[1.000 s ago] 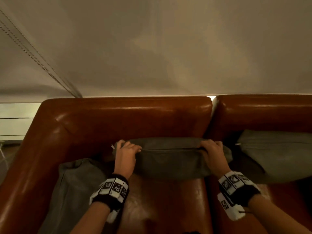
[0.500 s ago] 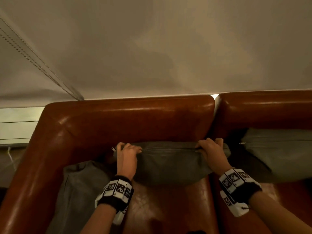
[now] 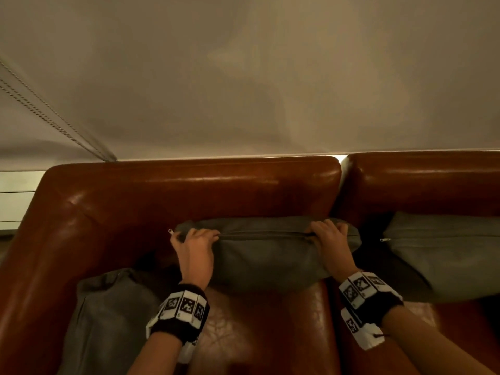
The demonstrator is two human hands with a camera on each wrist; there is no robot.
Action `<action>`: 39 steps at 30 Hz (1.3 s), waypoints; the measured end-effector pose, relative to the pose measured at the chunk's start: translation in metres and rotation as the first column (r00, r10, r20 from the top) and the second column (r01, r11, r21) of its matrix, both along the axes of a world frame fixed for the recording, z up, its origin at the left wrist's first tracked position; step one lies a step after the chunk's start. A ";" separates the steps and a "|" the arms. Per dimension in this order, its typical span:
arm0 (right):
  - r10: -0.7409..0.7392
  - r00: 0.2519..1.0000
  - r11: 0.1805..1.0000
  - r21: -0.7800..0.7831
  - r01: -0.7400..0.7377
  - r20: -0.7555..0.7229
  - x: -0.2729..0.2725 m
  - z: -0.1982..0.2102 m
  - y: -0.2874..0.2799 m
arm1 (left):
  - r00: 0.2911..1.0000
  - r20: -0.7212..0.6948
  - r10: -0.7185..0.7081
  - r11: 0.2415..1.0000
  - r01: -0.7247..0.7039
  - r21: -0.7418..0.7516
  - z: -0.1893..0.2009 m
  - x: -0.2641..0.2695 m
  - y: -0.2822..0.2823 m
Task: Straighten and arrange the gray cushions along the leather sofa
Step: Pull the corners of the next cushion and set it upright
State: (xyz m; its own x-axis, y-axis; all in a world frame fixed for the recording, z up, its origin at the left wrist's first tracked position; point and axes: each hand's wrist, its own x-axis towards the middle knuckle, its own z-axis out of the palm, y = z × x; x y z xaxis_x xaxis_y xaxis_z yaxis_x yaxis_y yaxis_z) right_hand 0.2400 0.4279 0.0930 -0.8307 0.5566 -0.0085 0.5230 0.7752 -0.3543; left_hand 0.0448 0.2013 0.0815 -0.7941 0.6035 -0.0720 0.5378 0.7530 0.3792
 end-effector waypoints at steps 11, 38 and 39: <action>-0.317 0.948 0.946 -0.056 0.318 0.027 0.035 -0.027 0.004 | 0.951 0.023 0.310 0.943 -0.310 0.117 -0.012 -0.003 -0.017; -0.746 0.666 0.537 -0.606 0.587 -0.015 0.035 -0.018 0.035 | 0.804 0.441 0.399 0.814 -0.532 0.234 -0.007 -0.027 -0.025; -0.724 0.690 0.550 -0.619 0.561 -0.018 0.040 -0.014 0.037 | 0.798 0.453 0.398 0.793 -0.547 0.268 -0.003 -0.026 -0.028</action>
State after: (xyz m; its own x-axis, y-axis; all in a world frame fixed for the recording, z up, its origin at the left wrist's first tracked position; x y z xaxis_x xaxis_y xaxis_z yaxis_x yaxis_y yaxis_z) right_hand 0.2801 0.4645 0.0789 -0.2647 0.9038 -0.3364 0.6333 -0.1002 -0.7674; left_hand 0.0190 0.1729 0.0781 -0.9459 0.1955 -0.2591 -0.0788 0.6362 0.7675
